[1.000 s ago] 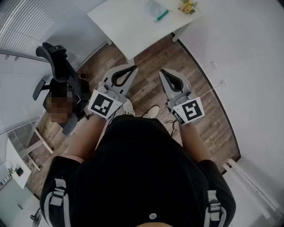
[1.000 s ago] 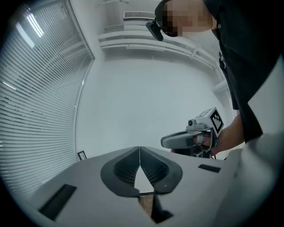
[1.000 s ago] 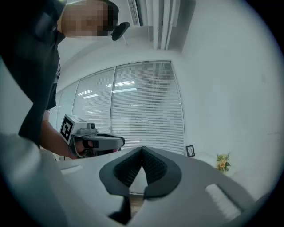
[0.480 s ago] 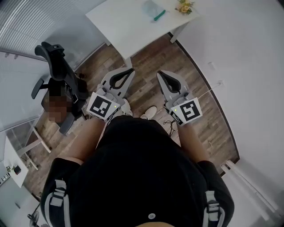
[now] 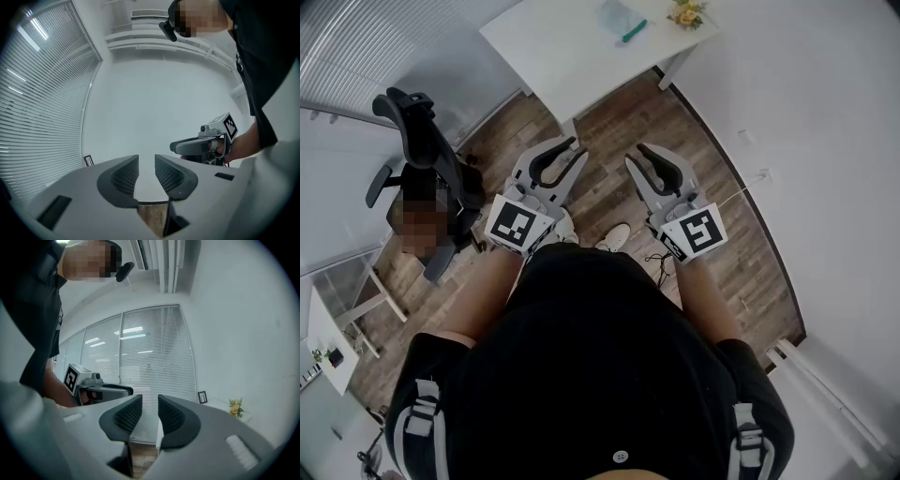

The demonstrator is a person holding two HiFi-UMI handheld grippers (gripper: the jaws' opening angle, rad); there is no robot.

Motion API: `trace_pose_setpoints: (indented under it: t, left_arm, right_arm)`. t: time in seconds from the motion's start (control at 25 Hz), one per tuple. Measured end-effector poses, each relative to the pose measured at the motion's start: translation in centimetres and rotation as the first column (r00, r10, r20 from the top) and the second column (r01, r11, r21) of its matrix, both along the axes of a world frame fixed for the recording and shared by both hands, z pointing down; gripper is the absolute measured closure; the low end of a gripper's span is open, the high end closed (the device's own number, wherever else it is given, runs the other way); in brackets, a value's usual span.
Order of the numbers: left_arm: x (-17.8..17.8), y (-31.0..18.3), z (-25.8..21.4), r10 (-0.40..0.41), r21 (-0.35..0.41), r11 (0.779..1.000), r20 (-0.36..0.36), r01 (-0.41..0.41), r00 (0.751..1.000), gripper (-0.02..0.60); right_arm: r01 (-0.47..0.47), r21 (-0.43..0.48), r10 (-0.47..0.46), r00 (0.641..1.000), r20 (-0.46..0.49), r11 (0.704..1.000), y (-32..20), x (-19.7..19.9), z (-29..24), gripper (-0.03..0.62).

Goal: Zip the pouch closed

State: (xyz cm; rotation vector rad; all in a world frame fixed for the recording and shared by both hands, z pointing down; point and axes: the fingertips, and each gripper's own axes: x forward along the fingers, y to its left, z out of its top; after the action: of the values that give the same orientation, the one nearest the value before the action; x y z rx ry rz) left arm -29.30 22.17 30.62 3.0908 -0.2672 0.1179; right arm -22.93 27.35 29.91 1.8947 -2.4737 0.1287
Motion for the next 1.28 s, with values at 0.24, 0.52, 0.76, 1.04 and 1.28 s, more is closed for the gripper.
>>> trace_pose_setpoints:
  t: [0.24,0.52,0.76,1.04,1.28]
  left_arm:
    - [0.0,-0.3,0.1,-0.016,0.003,1.0,0.003,0.016,1.0,0.339]
    - [1.5,0.9,-0.1,-0.01,0.017,1.0,-0.001,0.01,1.0,0.27]
    - [3.6,2.5,-0.3,0.007,0.025,1.0,0.004,-0.007,1.0,0.253]
    - [6.2,3.8,-0.2,-0.024,0.033,0.999,0.017,0.023,1.0,0.247]
    - [8.3,4.7,-0.3,-0.041,0.04,0.998,0.03,0.04,0.999,0.245]
  right_arm:
    - [-0.014,0.0,0.014,1.0,0.003,1.0,0.5,1.0,-0.2,0.408]
    - [-0.017,-0.003,0.017,1.0,-0.017,1.0,1.9,2.8,-0.1,0.315]
    - [-0.017,0.014,0.018,0.999,-0.026,1.0,3.3,4.9,-0.2,0.293]
    - [-0.018,0.022,0.018,1.0,-0.017,1.0,5.0,7.9,0.2,0.283]
    - [-0.01,0.021,0.009,1.0,0.005,1.0,5.6,10.0,0.4,0.253]
